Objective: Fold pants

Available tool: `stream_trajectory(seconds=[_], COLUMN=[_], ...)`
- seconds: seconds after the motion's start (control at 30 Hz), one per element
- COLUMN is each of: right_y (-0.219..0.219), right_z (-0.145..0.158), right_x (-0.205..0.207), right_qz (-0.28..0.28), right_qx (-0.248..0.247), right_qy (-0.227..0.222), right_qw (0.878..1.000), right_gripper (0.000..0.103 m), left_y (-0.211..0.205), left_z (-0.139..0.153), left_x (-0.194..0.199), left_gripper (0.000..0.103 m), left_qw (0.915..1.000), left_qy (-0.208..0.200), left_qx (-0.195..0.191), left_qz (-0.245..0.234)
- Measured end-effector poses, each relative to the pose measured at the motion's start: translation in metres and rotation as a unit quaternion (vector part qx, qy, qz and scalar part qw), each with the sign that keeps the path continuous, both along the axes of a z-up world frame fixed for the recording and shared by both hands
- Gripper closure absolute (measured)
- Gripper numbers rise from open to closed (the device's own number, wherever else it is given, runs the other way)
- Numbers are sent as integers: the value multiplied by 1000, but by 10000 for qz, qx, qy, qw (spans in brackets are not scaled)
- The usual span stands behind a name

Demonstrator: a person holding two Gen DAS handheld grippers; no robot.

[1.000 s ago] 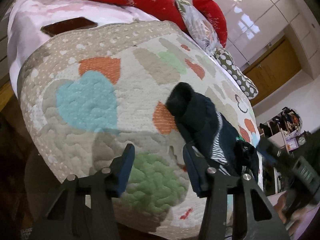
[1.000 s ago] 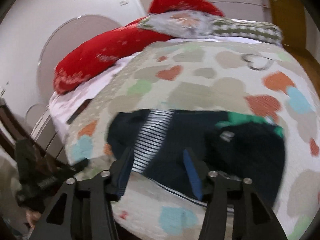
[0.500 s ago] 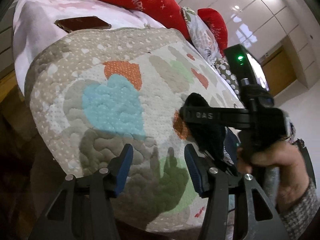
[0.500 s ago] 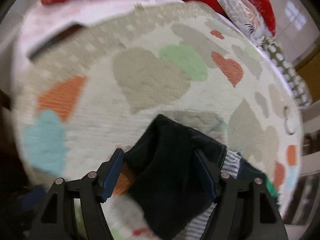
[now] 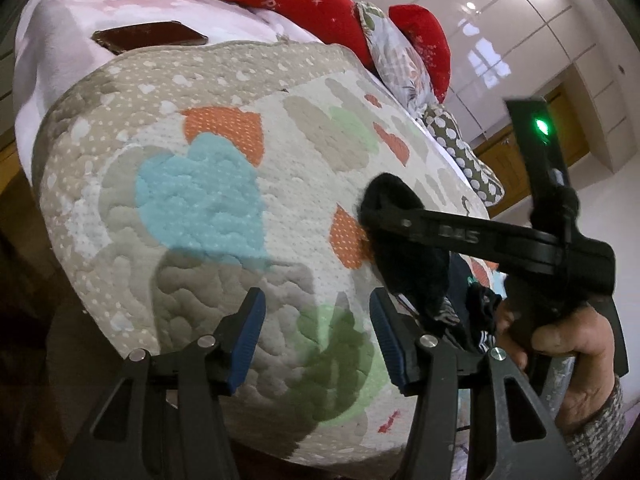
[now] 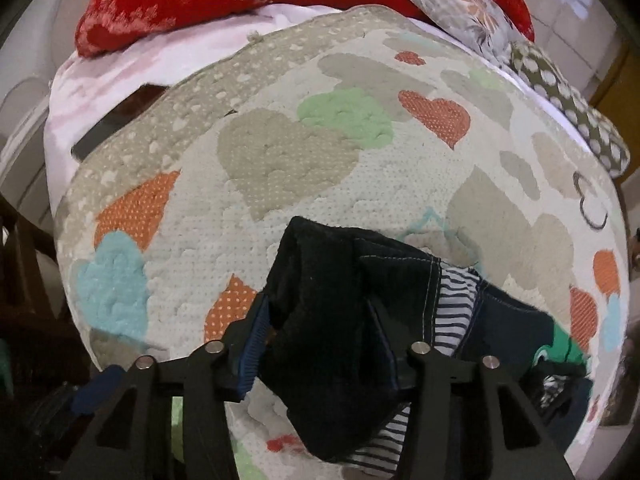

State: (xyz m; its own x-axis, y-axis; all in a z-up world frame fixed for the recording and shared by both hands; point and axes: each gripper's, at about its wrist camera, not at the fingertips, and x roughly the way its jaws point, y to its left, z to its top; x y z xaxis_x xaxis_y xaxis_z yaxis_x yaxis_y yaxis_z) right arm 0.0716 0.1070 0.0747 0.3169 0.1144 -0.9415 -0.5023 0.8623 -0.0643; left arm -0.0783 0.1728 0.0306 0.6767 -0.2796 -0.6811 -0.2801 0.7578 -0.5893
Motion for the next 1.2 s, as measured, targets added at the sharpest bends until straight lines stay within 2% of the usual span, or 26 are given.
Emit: stream_trajectory(seconds=[0.1,0.17,0.2,0.23,0.27,0.33,0.4,0.57,0.6,0.63,0.73,0.83,1.0,1.07,1.2], right_y=[15,25,26,24,19,9,-6,-39,-44,-50,-67,-95,-173,-207,-276], right_z=[-11,-24,-28,-27,-24,-15,-2,17,20,23,36,50,63,64,52], right_x=[-5,-7,-7,-7,-6,-1,5,12,13,14,14,12,7,4,-5], right_qz=[237,507,569,533,411,224,59,-305,-368,-432,-569,-777,-1414,-1699,-2276], right_qx=[-383,-702,-762,-697,-534,-204,186,1001,1141,1250,1554,1960,2668,2882,3164], right_qy=[-103,-244,-280,-279,-216,-85,23,244,271,285,221,134,-1,-31,-31], right_qw=[9989,9959,9951,9958,9975,9995,9998,9942,9924,9908,9860,9774,9533,9424,9209], right_gripper=[41,41,46,59,65,83,87,88,89,89,89,88,88,88,88], left_y=[-8,-11,-11,-13,-14,-18,-26,-52,-57,-62,-80,-109,-164,-180,-196], left_z=[2,4,5,5,5,4,5,5,4,6,15,31,51,56,58], left_x=[2,3,5,7,11,21,31,65,71,77,88,94,99,97,97], left_gripper=[50,49,45,43,41,41,41,43,52,56,59,59,59,59,58], left_qw=[9999,9997,9996,9994,9993,9989,9983,9947,9940,9931,9906,9855,9733,9691,9670], left_qy=[-15,-35,-43,-43,-26,0,0,-60,-57,-73,-133,-244,-326,-346,-304], left_qx=[91,132,149,181,207,183,224,416,354,291,346,364,472,421,472], left_qz=[-144,-219,-249,-283,-312,-428,-541,-937,-1030,-1131,-1318,-1639,-2222,-2406,-2484])
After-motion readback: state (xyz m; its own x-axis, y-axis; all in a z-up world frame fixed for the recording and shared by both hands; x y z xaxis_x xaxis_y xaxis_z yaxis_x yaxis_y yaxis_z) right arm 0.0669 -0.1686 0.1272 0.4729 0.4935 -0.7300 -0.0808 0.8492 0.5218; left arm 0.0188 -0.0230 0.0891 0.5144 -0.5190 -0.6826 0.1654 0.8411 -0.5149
